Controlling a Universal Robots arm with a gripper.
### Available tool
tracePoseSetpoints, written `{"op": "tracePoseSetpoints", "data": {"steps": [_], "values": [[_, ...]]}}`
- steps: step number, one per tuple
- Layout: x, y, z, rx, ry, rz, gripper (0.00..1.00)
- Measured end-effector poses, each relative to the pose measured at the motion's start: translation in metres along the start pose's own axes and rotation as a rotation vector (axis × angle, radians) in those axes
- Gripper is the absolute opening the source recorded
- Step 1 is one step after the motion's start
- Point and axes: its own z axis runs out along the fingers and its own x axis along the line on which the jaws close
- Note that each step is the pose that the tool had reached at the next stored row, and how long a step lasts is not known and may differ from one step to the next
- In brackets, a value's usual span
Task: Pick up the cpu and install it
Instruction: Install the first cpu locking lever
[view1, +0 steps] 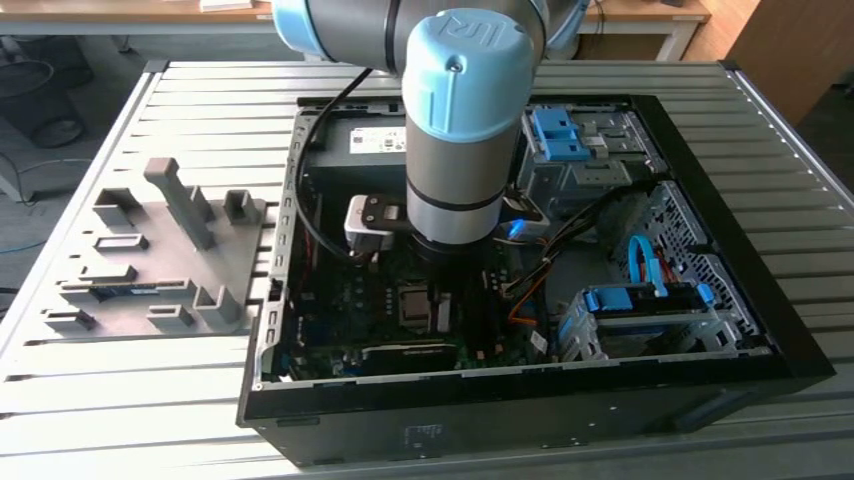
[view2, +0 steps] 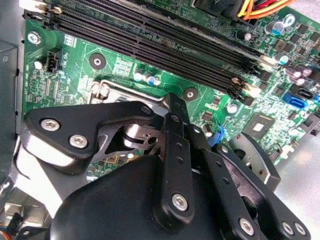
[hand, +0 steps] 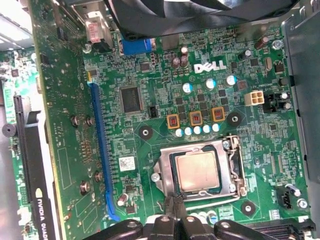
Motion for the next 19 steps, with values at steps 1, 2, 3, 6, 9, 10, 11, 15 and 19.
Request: {"op": "tracePoseSetpoints", "data": {"steps": [1,2,3,6,9,10,11,15,19], "values": [[0.0000,0.0000,0.0006,-0.0002,-0.0017,0.000,0.10],[0.0000,0.0000,0.0012,-0.0006,-0.0038,-0.001,0.10],[0.0000,0.0000,0.0016,-0.0010,-0.0058,-0.001,0.10],[-0.0001,-0.0005,0.0024,-0.0021,-0.0123,-0.002,0.10],[-0.0002,-0.0017,0.0039,-0.0028,-0.0158,-0.003,0.10],[-0.0002,-0.0021,0.0045,-0.0030,-0.0171,-0.003,0.10],[-0.0003,-0.0025,0.0050,-0.0032,-0.0188,-0.004,0.10],[-0.0004,-0.0042,0.0064,-0.0055,-0.0267,-0.004,0.10],[0.0006,-0.0061,0.0072,-0.0096,-0.0297,-0.005,0.10]]}}
